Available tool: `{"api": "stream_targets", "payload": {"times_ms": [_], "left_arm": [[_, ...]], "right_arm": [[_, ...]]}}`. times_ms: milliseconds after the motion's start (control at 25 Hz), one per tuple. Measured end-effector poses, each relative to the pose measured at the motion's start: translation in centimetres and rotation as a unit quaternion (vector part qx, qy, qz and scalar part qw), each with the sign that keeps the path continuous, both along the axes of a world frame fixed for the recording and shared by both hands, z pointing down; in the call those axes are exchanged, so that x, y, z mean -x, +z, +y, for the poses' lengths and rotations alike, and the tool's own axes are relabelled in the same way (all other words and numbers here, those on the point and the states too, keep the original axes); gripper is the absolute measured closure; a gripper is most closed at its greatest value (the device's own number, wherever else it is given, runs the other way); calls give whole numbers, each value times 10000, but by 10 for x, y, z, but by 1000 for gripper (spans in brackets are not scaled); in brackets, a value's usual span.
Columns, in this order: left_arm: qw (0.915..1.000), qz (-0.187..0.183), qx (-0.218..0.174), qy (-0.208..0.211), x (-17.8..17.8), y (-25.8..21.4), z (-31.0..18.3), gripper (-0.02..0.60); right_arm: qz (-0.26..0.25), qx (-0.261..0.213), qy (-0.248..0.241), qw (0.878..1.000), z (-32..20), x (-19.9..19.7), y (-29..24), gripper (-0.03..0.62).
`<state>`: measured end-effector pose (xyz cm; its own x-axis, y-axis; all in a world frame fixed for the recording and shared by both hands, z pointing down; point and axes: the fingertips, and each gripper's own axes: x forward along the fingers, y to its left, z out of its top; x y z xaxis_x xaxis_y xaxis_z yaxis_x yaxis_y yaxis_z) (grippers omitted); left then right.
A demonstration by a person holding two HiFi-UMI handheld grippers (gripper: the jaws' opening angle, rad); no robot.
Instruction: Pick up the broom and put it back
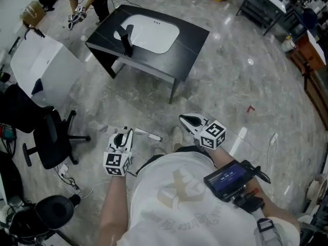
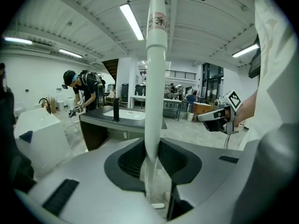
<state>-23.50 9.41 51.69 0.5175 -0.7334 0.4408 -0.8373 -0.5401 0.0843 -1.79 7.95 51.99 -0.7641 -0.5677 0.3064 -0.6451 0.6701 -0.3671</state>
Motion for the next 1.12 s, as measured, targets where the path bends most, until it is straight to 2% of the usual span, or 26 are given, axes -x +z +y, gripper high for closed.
{"api": "stream_targets", "payload": {"times_ms": [440,800,1120], "left_arm": [[9999,131,-84,-11,12,0,18,488],[9997,226,20,27,18,5,28,488],[9999,137,58,40,21,14,21,488]], "right_arm": [[103,-133,-35,9999,9,16,-10,577],[190,-175,263,9993,10,4,-15,577],[189,-262,336,9989,8,7,-19,577]]}}
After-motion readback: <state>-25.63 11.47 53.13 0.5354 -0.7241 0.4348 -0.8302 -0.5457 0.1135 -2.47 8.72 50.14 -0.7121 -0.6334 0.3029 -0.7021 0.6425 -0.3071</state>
